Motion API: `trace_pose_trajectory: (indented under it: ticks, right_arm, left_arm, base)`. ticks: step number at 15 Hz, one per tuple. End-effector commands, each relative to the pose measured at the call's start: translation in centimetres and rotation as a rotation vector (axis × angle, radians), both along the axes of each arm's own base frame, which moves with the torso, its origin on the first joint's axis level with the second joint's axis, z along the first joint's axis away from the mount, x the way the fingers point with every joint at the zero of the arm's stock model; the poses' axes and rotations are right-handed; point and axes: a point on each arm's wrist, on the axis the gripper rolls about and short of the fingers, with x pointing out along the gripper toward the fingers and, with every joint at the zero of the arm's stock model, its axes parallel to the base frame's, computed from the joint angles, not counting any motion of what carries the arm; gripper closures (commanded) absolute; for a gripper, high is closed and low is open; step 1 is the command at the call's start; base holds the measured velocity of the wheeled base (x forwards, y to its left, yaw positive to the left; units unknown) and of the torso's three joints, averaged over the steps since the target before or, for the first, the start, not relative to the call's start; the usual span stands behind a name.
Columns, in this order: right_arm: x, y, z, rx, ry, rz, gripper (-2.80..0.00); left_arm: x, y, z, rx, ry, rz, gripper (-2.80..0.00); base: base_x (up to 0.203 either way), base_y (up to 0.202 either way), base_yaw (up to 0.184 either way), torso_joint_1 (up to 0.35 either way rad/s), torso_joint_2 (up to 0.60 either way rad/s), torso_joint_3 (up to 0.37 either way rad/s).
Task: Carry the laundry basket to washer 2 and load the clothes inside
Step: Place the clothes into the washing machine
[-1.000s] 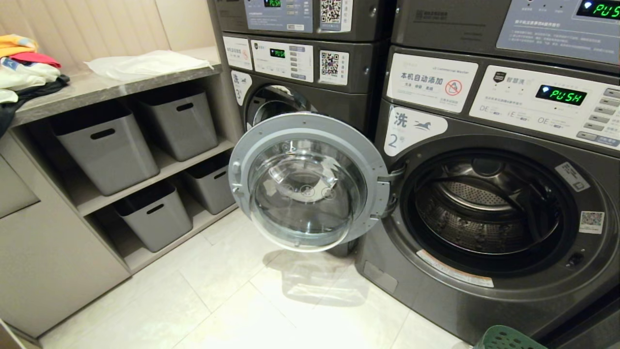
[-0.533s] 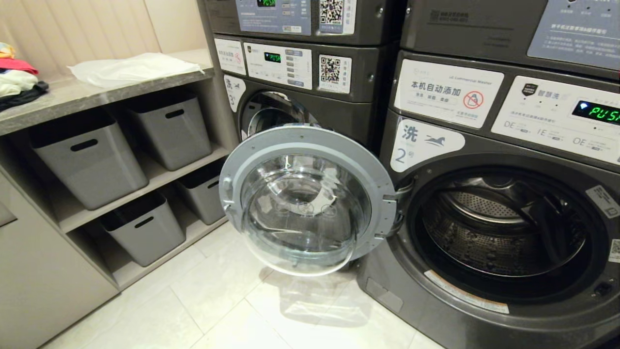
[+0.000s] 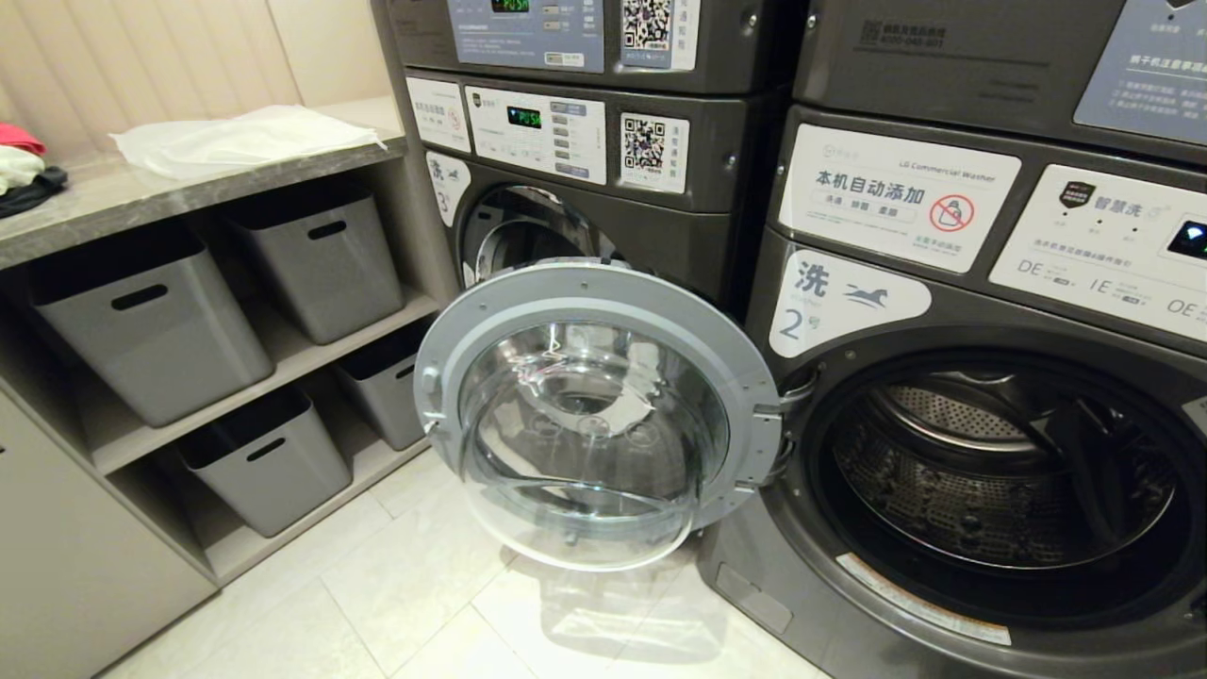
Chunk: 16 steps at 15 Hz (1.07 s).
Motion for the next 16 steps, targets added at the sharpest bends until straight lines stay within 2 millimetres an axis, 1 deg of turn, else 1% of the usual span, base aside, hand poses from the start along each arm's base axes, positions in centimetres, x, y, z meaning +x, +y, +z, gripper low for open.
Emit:
trace_pose_trajectory:
  ticks: [1,4,6,16]
  right_arm:
    - [0.01,0.0,0.0,0.0,0.002,0.003,0.0]
    - [0.01,0.0,0.0,0.0,0.002,0.002,0.0]
    - [0.01,0.0,0.02,0.0,0.0,0.0,0.0]
    - [0.0,0.0,0.0,0.0,0.0,0.002,0.0]
  left_arm:
    - [0.01,0.0,-0.04,-0.002,0.002,0.0,0.0]
    - [0.01,0.0,-0.04,-0.002,0.002,0.0,0.0]
    - [0.01,0.0,-0.04,-0.002,0.002,0.0,0.0]
    - [0.01,0.0,-0.04,-0.002,0.002,0.0,0.0]
  base:
    - [0.0,0.0,0.0,0.0,0.0,0.0]
    - [0.0,0.0,0.0,0.002,0.0,-0.012]
    - [0.0,0.0,0.0,0.005,0.0,-0.124]
    - [0.0,0.0,0.0,0.001,0.0,-0.193]
